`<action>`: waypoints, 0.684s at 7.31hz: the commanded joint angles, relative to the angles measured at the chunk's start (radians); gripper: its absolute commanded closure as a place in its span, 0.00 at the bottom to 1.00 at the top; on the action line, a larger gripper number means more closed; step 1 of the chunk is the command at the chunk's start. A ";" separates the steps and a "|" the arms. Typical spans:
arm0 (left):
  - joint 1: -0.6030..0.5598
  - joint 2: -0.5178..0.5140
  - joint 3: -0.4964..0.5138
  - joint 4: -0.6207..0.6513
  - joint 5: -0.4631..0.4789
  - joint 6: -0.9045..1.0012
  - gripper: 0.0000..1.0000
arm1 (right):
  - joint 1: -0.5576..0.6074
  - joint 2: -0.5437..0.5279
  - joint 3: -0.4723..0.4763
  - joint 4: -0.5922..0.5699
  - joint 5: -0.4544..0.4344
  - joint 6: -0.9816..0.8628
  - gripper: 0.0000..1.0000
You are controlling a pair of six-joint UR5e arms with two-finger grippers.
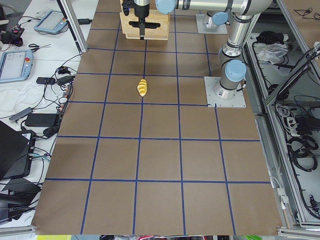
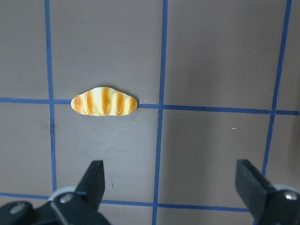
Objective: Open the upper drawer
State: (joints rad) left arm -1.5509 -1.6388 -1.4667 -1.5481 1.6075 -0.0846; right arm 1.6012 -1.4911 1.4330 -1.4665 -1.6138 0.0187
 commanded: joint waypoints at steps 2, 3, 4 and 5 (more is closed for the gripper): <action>0.028 0.040 -0.024 -0.029 -0.004 0.008 0.00 | 0.000 0.000 0.001 0.000 0.000 0.001 0.00; 0.028 0.040 -0.032 -0.026 -0.008 0.008 0.00 | 0.000 0.000 0.001 0.000 0.000 0.001 0.00; 0.028 0.037 -0.044 -0.020 -0.001 0.008 0.00 | 0.000 0.000 0.000 0.000 0.000 0.001 0.00; 0.026 0.040 -0.052 -0.020 -0.003 0.008 0.00 | 0.000 0.000 0.000 0.000 0.000 0.001 0.00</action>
State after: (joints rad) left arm -1.5240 -1.6002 -1.5069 -1.5701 1.6040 -0.0768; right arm 1.6014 -1.4910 1.4333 -1.4665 -1.6137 0.0199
